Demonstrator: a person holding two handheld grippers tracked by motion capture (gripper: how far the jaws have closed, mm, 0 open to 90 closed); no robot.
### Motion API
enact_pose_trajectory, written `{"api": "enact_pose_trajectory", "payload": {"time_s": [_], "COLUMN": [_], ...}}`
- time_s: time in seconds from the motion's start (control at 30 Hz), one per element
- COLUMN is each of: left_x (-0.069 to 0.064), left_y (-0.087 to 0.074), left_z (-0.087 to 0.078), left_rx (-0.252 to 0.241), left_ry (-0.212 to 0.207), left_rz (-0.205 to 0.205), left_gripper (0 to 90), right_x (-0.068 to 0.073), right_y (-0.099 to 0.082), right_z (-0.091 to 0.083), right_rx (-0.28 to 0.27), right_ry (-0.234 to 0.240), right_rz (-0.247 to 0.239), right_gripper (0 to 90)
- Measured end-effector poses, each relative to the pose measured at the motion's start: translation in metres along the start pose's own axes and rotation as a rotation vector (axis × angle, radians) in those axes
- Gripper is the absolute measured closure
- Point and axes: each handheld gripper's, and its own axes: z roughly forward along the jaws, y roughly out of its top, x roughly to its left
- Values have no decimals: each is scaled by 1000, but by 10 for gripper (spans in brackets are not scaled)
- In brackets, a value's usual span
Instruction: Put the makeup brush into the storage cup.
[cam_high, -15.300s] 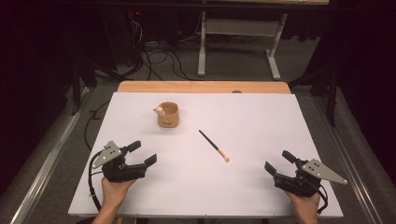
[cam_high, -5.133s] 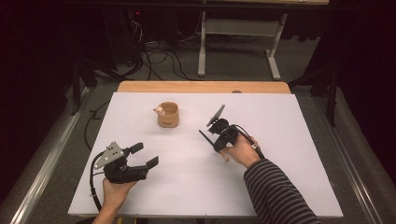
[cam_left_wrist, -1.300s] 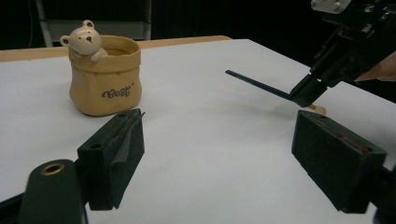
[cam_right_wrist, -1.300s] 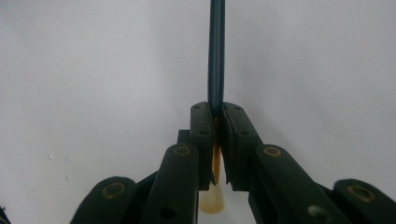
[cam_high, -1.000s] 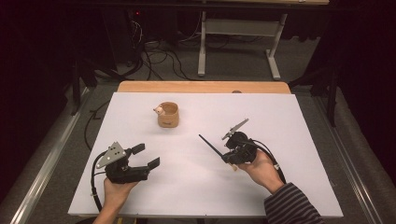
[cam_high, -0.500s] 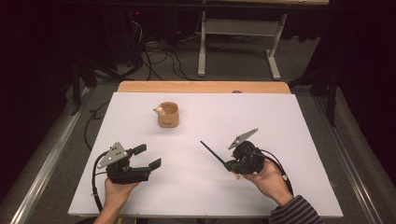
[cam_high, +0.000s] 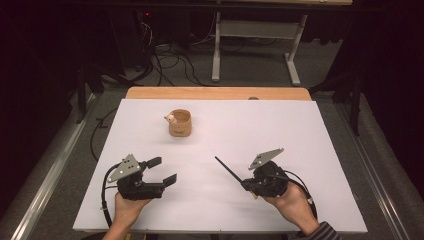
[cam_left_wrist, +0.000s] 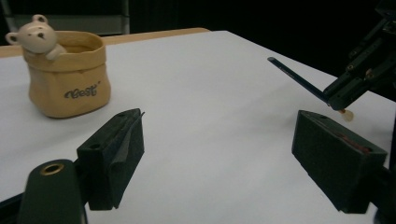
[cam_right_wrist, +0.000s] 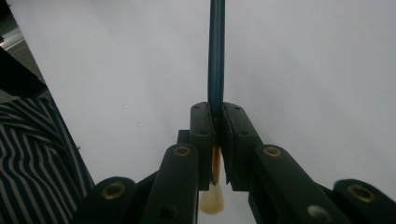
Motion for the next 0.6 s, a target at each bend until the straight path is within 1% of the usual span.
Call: {"api": "enact_pose_trajectory", "payload": {"time_s": [0.07, 0.13, 0.17, 0.2, 0.27, 0.37, 0.43, 0.47, 0.53, 0.57, 0.6], "left_x": [-4, -10, -12, -12, -16, -20, -20, -21, -23, -24, -26], "left_y": [1, 2, 2, 2, 3, 4, 4, 4, 5, 5, 6], "left_z": [1, 4, 4, 4, 5, 7, 8, 8, 8, 9, 9], "left_rx": [7, 27, 34, 34, 45, 59, 63, 67, 72, 75, 81], "left_ry": [-16, -34, -38, -38, -52, -79, -83, -87, -101, -106, -120], "left_rz": [22, 62, 73, 73, 90, 102, 104, 106, 111, 115, 123], "left_gripper": [172, 172, 172, 172, 172, 175, 175, 175, 175, 178, 181], "right_x": [2, 6, 7, 7, 10, 14, 16, 17, 18, 19, 20], "right_y": [-1, -5, -6, -6, -10, -13, -15, -16, -16, -17, -17], "right_z": [0, -1, -1, -1, -2, -2, -1, -1, -1, 0, 0], "right_rx": [1, -2, 0, 0, -6, -7, -9, -15, -13, -18, -14], "right_ry": [1, 9, 5, 5, 16, 22, 26, 29, 30, 35, 31], "right_rz": [4, -5, -6, -6, -12, -16, -21, -32, -26, -33, -30], "right_gripper": [857, 857, 858, 858, 857, 858, 857, 857, 857, 857, 858]}}
